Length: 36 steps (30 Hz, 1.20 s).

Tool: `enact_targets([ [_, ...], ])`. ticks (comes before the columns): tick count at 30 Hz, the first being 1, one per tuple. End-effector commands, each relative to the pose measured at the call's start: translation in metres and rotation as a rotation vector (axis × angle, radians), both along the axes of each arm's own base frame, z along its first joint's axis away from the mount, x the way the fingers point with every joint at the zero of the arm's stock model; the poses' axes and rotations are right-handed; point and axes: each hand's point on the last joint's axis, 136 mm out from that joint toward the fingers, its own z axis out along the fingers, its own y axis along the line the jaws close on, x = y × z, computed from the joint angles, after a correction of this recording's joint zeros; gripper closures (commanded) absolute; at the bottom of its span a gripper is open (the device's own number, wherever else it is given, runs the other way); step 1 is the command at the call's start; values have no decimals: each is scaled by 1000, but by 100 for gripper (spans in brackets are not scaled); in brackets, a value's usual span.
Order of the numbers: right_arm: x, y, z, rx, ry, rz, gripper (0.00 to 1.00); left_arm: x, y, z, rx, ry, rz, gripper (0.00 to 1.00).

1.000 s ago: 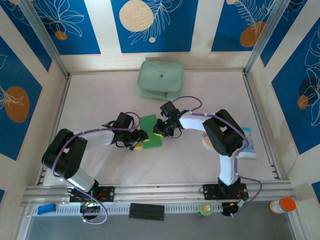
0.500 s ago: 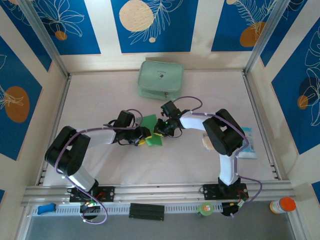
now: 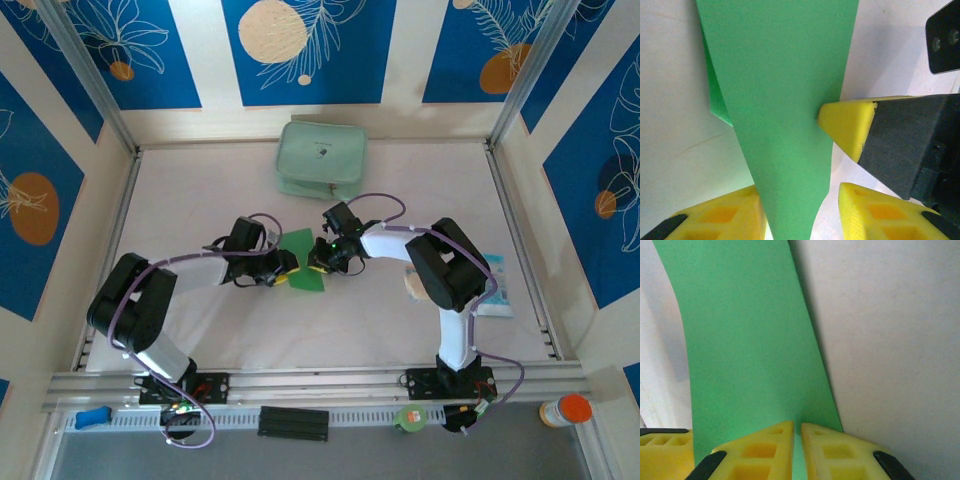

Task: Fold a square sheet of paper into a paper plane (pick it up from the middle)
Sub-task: Third fold the triangle at the center of the table.

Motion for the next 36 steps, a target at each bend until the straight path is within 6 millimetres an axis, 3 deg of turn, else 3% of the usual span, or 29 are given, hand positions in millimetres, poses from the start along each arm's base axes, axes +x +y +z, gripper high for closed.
enact_targets([
  [1, -25, -29, -45, -141, 112, -22, 84, 11, 3, 5, 22, -37, -4, 61],
  [8, -17, -27, -32, -124, 51, -6, 82, 14, 4, -3, 15, 1, 42, 73],
  [18, 17, -25, 54, -80, -331, 65, 55, 16, 8, -8, -16, 32, 131, 93],
  [21, 18, -31, 69, -112, -473, 120, 51, 16, 8, -6, -33, 37, 147, 97],
  [28, 0, -34, 85, -124, -742, 271, 45, 18, 5, 5, -61, 19, 151, 100],
  [30, -8, -30, 89, -97, -838, 314, 39, 18, 5, 7, -69, 21, 151, 100],
  [36, -29, -12, 89, -120, -1056, 504, 34, 17, 4, 10, -76, 24, 153, 100],
])
